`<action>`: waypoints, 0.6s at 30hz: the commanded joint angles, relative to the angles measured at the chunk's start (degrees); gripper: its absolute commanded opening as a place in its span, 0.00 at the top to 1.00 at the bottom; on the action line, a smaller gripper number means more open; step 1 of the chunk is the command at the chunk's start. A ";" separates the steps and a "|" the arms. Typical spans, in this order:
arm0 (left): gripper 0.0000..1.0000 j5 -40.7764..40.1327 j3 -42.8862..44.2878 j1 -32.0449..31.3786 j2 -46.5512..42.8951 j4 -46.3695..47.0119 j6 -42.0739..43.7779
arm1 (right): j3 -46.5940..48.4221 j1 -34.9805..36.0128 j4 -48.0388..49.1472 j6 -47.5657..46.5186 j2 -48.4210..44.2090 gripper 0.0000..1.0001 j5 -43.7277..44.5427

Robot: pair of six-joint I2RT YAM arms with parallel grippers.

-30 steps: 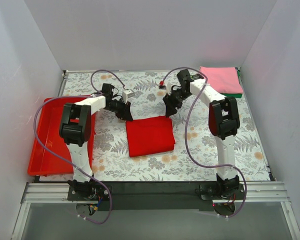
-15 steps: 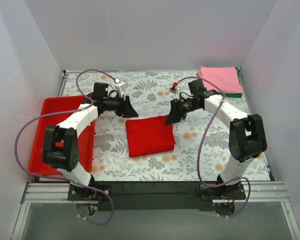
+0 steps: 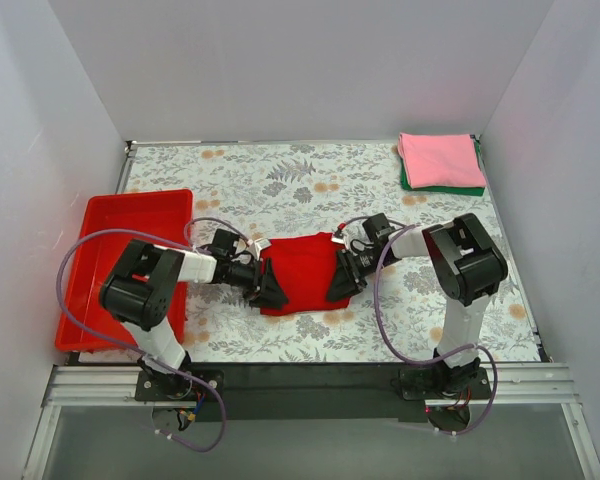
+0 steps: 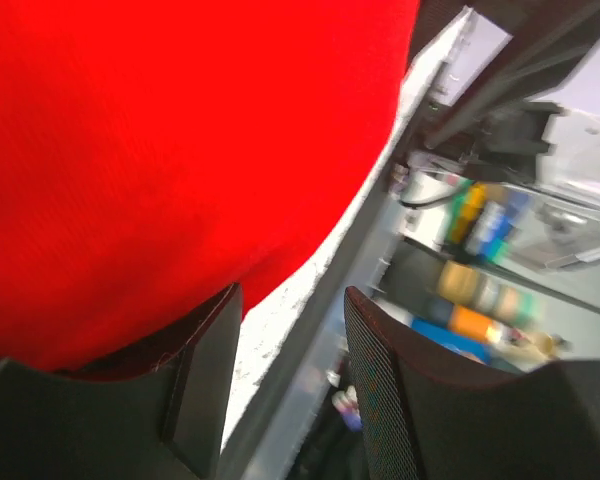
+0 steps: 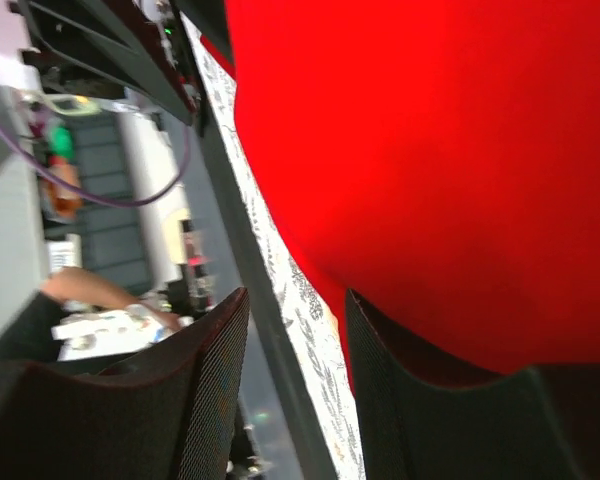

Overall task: Fold and stack the t-shirts
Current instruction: Fold the tshirt

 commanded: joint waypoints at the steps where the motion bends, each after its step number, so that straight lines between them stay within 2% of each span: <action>1: 0.55 -1.94 3.16 0.26 3.93 2.08 0.17 | -1.49 -2.55 3.95 0.24 3.00 0.49 5.15; 5: 0.56 -1.16 6.59 0.87 7.89 -2.04 4.29 | -2.45 -5.81 3.86 0.51 4.59 0.50 7.72; 7: 0.56 2.34 8.00 0.79 5.18 -4.85 8.58 | -2.55 -6.52 0.63 -1.33 1.62 0.50 6.76; 8: 0.56 3.49 8.44 0.78 3.43 -5.91 10.43 | -1.50 -6.34 -1.39 -5.26 0.03 0.50 5.62; 9: 0.56 4.20 9.05 0.87 -0.77 -7.05 12.11 | -0.62 -6.08 -3.59 -5.82 -3.46 0.50 4.31; 11: 0.56 5.70 11.95 0.87 -4.05 -10.04 15.98 | 1.14 -6.08 -6.59 -8.81 -7.08 0.50 -1.40; 14: 0.58 4.83 16.52 0.96 -5.91 -10.93 15.73 | 8.24 -6.08 -6.77 -9.43 -10.79 0.50 -1.69; 18: 0.59 1.67 20.56 1.13 -1.35 -3.65 11.34 | 17.39 -6.08 -5.90 -9.61 -5.46 0.54 3.75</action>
